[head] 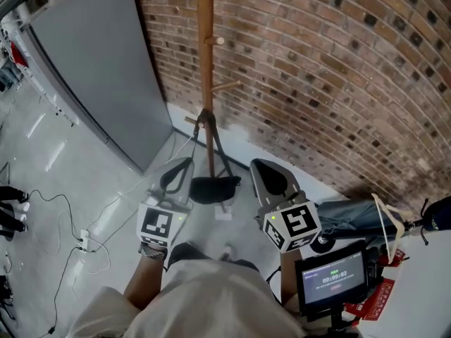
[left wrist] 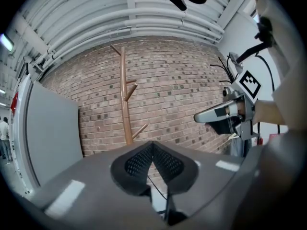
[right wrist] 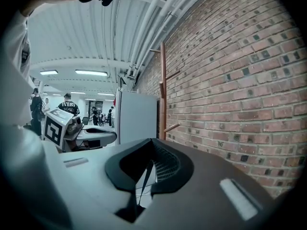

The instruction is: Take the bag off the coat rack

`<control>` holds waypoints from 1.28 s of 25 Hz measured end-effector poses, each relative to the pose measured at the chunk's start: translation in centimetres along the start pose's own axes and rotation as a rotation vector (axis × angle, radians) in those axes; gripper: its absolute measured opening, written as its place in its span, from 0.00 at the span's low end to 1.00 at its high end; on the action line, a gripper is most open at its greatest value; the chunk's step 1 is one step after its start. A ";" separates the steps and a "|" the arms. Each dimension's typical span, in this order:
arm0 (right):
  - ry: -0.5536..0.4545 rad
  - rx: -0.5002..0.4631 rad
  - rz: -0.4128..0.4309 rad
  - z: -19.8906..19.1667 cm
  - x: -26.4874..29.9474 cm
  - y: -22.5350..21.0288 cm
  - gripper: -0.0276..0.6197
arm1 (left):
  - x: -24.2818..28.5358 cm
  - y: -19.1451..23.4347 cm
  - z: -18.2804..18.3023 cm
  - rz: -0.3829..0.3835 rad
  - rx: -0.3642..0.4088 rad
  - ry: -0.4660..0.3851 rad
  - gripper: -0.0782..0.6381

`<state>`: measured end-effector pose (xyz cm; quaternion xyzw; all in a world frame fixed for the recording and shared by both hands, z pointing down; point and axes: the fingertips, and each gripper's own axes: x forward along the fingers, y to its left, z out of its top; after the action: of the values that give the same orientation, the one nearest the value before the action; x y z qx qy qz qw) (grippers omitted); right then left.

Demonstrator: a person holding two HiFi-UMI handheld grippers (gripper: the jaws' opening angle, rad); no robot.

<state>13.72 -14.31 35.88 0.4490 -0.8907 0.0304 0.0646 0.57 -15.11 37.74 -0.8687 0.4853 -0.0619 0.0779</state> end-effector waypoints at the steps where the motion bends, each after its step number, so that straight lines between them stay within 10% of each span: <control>1: 0.001 -0.001 -0.006 0.0 0.6 -0.2 0.05 | 0.4 0.5 -0.2 -0.004 -0.001 -0.003 0.11; 15: 0.044 -0.010 -0.119 -2.0 9.5 -0.3 0.18 | 5.1 7.9 -5.3 -0.117 0.015 0.038 0.17; 32: 0.233 0.037 -0.106 -9.7 16.3 -2.6 0.30 | 10.1 7.1 -13.6 -0.261 -0.022 0.181 0.33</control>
<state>7.07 -27.73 47.84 0.4898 -0.8516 0.0951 0.1608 -2.62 -28.39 50.02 -0.9160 0.3740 -0.1442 0.0158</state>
